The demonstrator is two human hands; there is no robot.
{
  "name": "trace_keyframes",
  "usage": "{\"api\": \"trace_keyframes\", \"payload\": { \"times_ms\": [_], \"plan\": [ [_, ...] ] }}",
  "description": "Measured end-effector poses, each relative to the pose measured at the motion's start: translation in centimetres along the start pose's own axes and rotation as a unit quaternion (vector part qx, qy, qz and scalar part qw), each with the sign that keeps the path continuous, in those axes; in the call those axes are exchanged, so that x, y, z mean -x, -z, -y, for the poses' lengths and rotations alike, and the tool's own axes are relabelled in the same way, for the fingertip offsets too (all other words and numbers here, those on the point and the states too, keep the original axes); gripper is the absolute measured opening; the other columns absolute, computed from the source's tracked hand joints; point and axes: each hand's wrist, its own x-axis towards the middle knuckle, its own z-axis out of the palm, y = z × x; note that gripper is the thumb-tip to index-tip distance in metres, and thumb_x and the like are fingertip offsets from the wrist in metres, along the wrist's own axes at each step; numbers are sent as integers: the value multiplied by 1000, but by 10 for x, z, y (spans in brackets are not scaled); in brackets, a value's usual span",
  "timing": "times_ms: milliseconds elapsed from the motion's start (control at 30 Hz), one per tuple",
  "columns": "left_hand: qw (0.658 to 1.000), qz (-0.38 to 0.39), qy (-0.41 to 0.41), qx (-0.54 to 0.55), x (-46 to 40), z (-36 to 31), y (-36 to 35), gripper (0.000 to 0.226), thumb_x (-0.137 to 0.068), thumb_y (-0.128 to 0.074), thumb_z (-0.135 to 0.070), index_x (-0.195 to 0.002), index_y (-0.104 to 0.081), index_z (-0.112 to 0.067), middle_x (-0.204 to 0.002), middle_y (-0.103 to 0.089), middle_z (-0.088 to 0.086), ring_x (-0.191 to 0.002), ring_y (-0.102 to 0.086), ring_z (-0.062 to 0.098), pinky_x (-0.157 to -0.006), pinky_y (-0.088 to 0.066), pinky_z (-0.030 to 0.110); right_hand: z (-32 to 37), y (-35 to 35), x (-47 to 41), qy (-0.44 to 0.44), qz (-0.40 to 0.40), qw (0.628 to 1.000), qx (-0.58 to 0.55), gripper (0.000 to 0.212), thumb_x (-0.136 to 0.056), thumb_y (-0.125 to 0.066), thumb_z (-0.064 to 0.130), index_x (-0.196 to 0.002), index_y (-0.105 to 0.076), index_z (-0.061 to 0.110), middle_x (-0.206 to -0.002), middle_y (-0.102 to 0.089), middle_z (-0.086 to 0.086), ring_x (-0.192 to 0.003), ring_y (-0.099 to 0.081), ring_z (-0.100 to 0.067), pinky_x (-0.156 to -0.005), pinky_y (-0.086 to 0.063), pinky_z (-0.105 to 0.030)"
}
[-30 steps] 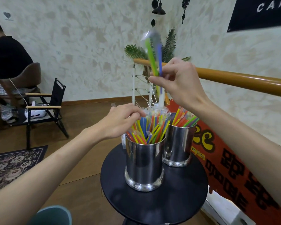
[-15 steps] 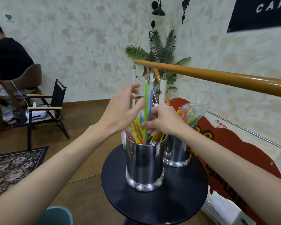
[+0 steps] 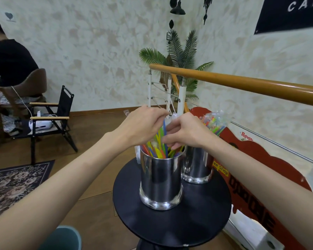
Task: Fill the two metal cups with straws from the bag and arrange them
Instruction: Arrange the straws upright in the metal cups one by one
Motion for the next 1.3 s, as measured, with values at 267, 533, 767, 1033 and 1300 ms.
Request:
{"api": "trace_keyframes", "payload": {
  "times_ms": [267,533,767,1033,1300],
  "plan": [
    [992,128,0,-5,18,0,-12,38,-97,-30,-31,-104,-65,-21,-77,-63,1,-77,-56,27,-73,-47,42,-8,4,14,46,-4,995,84,30,-82,-85,13,-108,-71,9,-100,-75,-5,-49,-69,-8,-46,-50,-17],
    [995,-35,-26,-93,33,-22,-6,71,-94,-25,-66,-127,-67,-20,-129,-67,-3,-118,-60,19,-100,-38,39,-18,23,12,127,-147,980,53,6,-90,-72,13,-96,-74,15,-78,-72,8,-61,-71,-11,-52,-58,-28],
    [974,19,23,-224,38,-54,-43,104,-76,-24,-92,-123,-60,-7,-120,-65,7,-113,-59,29,-101,-32,48,-35,32,15,183,-108,938,274,10,-85,-74,20,-93,-69,19,-83,-62,7,-74,-57,-2,-68,-44,-24],
    [949,-160,-32,-268,28,-22,-24,36,-79,-65,-23,-115,-67,-19,-116,-68,1,-104,-62,26,-92,-34,42,-46,30,13,184,-73,937,288,16,-84,-76,33,-88,-63,25,-84,-64,10,-76,-55,-5,-71,-49,-36],
    [959,-77,-49,-268,39,11,-24,34,-65,-81,-5,-96,-74,-15,-120,-67,11,-110,-63,33,-90,-41,42,-47,23,16,178,13,951,252,19,-88,-76,38,-83,-68,21,-73,-64,13,-71,-63,-6,-67,-50,-26]
  ]
}}
